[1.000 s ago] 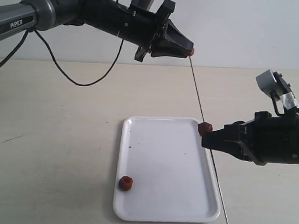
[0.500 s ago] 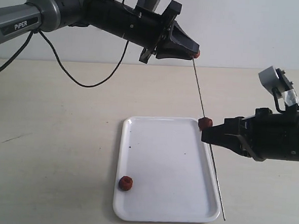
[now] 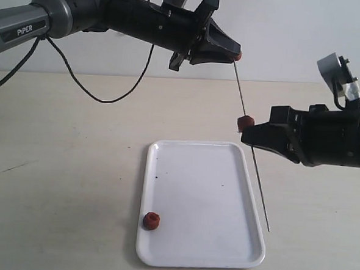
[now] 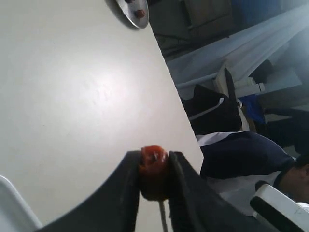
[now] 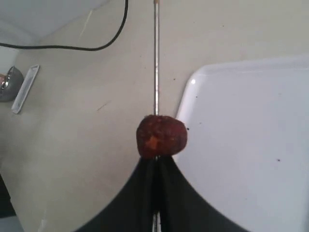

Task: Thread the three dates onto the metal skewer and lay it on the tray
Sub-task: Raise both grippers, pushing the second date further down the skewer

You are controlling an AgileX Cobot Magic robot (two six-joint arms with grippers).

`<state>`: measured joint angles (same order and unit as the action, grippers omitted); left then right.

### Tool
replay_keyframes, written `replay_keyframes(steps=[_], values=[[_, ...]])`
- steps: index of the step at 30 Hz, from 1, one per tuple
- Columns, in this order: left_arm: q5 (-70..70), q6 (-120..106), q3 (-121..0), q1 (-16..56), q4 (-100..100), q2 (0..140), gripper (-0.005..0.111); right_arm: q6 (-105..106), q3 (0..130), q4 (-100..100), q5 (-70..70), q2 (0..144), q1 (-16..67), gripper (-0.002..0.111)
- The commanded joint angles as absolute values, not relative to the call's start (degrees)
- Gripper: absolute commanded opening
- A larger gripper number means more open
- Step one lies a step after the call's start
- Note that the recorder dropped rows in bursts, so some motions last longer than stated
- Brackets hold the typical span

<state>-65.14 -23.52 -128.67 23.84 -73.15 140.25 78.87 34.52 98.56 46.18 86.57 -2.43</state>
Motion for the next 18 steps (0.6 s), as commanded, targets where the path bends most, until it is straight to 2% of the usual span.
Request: replay_keyframes(steps=[1, 18], values=[[-63.4, -25.1, -128.6, 24.0, -74.5, 139.5, 0.021, 76.6, 37.2, 99.9, 46.1, 86.1, -2.7, 0.000], [-60.3, -29.9, -128.6, 26.2, -80.9, 139.5, 0.021, 73.3, 44.8, 99.9, 39.5, 88.1, -2.7, 0.000]])
